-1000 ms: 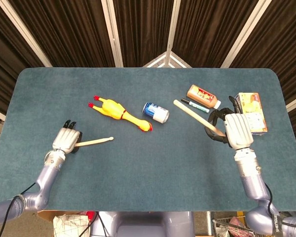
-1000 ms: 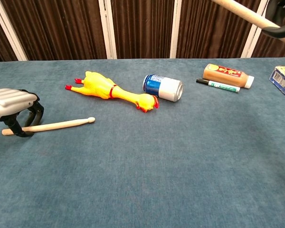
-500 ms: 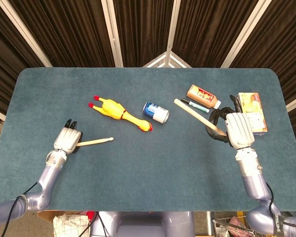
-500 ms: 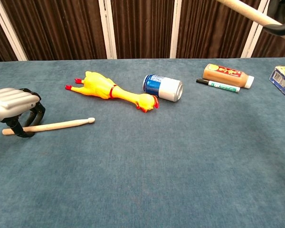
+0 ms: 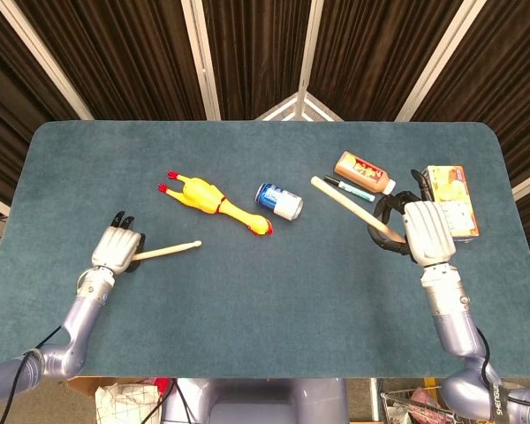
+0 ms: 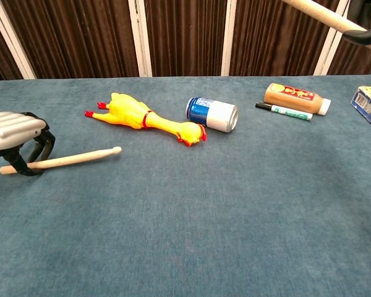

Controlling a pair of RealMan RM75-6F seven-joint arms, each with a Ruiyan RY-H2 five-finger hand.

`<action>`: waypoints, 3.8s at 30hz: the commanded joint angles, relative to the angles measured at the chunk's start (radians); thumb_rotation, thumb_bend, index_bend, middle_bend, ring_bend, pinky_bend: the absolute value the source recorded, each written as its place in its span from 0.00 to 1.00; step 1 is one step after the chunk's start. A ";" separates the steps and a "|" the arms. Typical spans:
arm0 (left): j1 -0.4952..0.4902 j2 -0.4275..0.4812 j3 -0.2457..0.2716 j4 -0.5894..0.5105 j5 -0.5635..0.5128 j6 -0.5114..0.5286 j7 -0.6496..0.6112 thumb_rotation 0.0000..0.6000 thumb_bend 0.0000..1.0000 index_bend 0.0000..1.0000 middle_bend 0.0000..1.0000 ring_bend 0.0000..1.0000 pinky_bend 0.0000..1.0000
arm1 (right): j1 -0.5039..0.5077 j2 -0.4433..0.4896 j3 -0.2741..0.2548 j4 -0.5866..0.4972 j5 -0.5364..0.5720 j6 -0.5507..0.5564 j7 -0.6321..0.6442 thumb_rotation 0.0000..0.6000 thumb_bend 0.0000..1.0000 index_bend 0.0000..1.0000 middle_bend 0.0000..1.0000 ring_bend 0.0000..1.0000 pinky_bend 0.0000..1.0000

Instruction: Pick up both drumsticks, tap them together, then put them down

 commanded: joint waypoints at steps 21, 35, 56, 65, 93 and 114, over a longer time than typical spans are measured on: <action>0.052 0.247 -0.060 -0.292 0.281 0.209 -0.350 1.00 0.46 0.63 0.62 0.13 0.00 | 0.068 -0.059 0.024 0.008 0.049 -0.059 -0.059 1.00 0.46 0.69 0.66 0.44 0.00; 0.023 0.242 -0.106 -0.405 0.274 0.209 -0.352 1.00 0.45 0.63 0.62 0.13 0.00 | 0.190 -0.167 0.102 0.063 0.178 -0.151 -0.076 1.00 0.47 0.69 0.66 0.45 0.00; -0.029 0.156 -0.187 -0.457 0.239 0.210 -0.417 1.00 0.45 0.63 0.62 0.13 0.00 | 0.251 -0.162 0.180 0.109 0.149 -0.247 0.183 1.00 0.47 0.69 0.66 0.45 0.00; -0.057 0.173 -0.230 -0.535 0.164 0.187 -0.360 1.00 0.45 0.63 0.62 0.13 0.00 | 0.229 -0.165 0.104 0.150 -0.065 -0.205 0.382 1.00 0.47 0.70 0.66 0.45 0.00; -0.139 0.118 -0.275 -0.638 -0.007 0.190 -0.196 1.00 0.45 0.63 0.62 0.13 0.00 | 0.254 -0.140 0.038 0.151 -0.156 -0.172 0.422 1.00 0.47 0.70 0.66 0.45 0.00; -0.170 0.134 -0.266 -0.680 -0.094 0.185 -0.127 1.00 0.45 0.64 0.63 0.13 0.00 | 0.262 -0.130 0.014 0.145 -0.158 -0.165 0.405 1.00 0.48 0.70 0.67 0.45 0.00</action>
